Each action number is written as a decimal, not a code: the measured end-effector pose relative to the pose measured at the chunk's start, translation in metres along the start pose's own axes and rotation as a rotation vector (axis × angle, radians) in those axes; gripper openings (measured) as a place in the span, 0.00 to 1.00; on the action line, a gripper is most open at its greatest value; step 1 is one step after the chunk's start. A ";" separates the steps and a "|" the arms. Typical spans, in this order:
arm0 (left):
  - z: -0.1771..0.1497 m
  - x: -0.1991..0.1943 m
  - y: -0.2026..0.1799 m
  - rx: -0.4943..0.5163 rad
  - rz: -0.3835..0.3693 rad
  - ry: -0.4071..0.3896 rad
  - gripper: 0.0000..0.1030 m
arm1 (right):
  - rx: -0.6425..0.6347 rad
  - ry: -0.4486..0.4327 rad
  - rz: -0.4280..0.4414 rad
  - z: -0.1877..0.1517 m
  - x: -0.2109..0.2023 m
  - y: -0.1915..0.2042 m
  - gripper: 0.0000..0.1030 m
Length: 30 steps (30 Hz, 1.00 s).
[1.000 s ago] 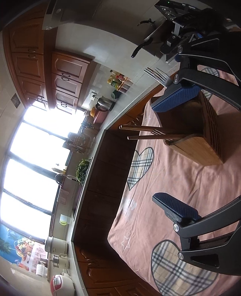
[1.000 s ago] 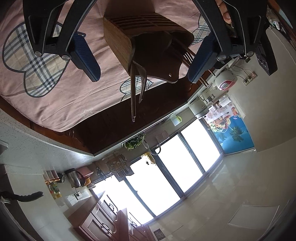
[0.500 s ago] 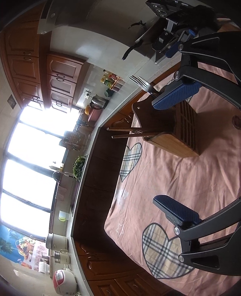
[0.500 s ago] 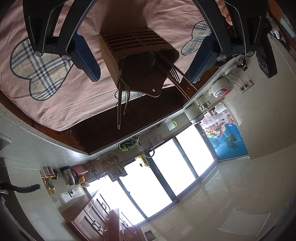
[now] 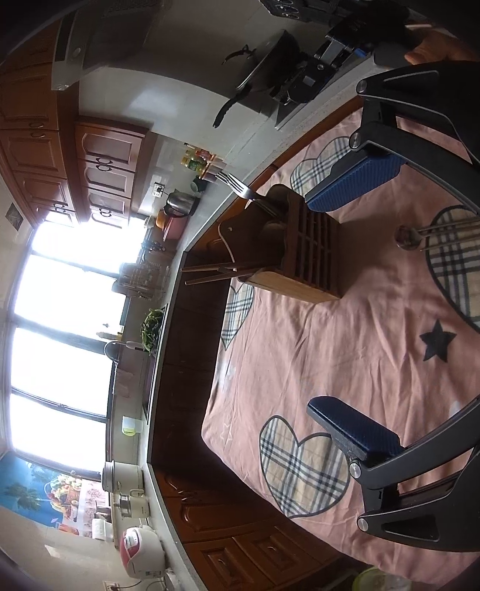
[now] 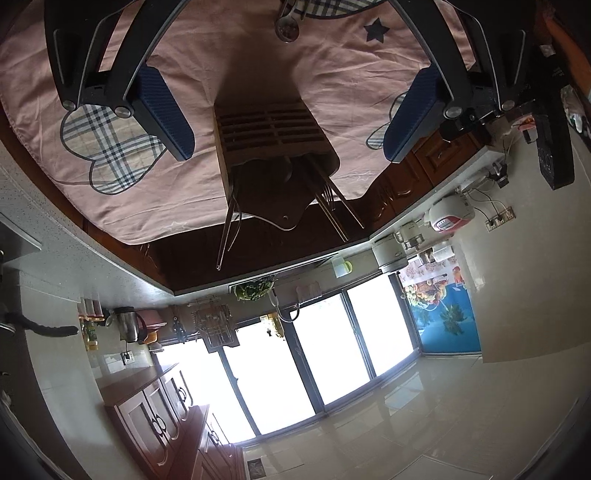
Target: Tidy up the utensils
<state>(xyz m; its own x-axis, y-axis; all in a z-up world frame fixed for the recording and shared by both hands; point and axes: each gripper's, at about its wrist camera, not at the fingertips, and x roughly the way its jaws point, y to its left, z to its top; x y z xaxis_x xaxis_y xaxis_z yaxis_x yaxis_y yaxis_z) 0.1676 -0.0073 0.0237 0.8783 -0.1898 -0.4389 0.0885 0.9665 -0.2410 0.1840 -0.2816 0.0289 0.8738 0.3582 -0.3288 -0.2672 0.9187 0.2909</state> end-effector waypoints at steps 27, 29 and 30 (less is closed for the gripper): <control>-0.058 -0.086 -0.017 0.118 0.122 -0.045 1.00 | -0.106 -0.049 -0.111 -0.052 -0.097 0.032 1.00; -0.064 -0.094 -0.021 0.131 0.143 -0.061 1.00 | -0.109 -0.064 -0.120 -0.058 -0.104 0.032 1.00; -0.067 -0.098 -0.022 0.136 0.154 -0.071 1.00 | -0.112 -0.070 -0.127 -0.060 -0.108 0.033 1.00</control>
<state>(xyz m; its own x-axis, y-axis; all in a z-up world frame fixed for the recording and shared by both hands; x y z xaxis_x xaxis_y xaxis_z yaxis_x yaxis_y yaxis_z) 0.0480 -0.0213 0.0139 0.9167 -0.0303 -0.3984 0.0094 0.9985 -0.0545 0.0569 -0.2800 0.0199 0.9286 0.2293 -0.2919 -0.1932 0.9700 0.1475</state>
